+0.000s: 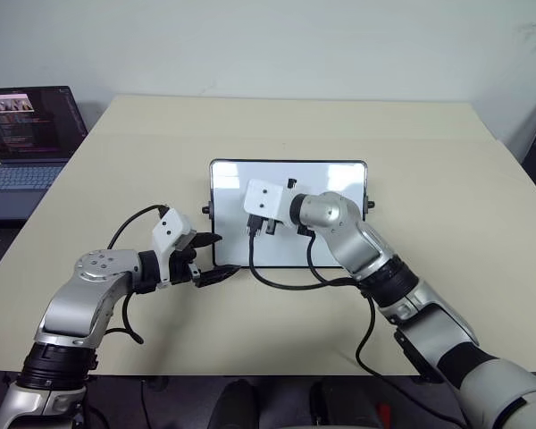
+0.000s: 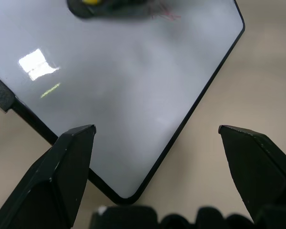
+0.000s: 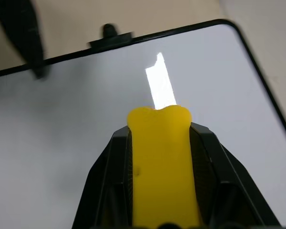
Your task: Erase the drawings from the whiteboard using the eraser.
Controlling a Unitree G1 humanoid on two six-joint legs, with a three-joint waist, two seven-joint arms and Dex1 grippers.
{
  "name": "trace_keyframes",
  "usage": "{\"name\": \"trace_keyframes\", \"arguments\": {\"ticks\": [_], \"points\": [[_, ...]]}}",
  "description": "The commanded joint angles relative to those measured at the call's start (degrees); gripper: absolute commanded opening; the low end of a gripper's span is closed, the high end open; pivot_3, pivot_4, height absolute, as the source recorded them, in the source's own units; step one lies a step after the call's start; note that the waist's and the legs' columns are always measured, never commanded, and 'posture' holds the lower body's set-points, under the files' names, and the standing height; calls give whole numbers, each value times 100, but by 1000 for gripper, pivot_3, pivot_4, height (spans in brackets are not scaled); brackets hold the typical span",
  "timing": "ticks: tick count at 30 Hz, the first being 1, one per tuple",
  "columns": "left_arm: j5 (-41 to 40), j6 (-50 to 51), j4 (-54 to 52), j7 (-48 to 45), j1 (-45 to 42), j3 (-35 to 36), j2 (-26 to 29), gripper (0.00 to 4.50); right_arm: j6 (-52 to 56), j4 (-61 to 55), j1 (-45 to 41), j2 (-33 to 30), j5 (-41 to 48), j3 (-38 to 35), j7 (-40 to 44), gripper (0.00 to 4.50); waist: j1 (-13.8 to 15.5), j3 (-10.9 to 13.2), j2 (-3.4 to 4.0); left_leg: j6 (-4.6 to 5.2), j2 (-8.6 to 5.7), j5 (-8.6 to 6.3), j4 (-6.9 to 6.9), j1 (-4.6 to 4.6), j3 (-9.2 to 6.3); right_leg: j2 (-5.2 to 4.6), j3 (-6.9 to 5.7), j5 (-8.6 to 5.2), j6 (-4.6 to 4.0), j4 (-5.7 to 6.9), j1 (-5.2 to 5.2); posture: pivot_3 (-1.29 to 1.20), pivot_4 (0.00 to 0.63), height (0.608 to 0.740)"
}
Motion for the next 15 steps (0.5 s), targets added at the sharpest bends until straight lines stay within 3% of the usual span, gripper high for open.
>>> {"name": "trace_keyframes", "arguments": {"ticks": [1, 4, 10, 15], "points": [[-8, -61, -122, -63, -64, 4, 19, 4500, 229, 65, 175, -267, -160, 143, 204, 1266, 2, 0, 0, 1, 0, 0, 0, 1, -2, 1, -2, 0, 0, 3, 0, 0, 150, 740], [-3, -67, -112, -81, -75, -3, 19, 4500, 151, 15, 171, -254, -141, 112, 98, 1266, 3, 0, 0, 2, 0, 2, 1, 4, -5, 1, -5, 0, -1, 5, 3, 0, 150, 740], [-24, -32, -182, -100, -48, 9, 12, 4500, 681, -707, 206, 32, 614, -753, -24, 1266, 15, 1, 1, 2, 1, 2, 1, -3, -7, 2, -6, 1, -1, 3, 0, 0, 150, 740], [-113, 39, -375, -84, 57, 58, 6, 4500, 2163, -3126, 1037, -234, 1555, -1543, 401, 1265, 28, 3, 4, 0, 0, -1, -2, -33, -9, -2, -6, -5, 7, -19, -11, 0, 150, 740]]}}
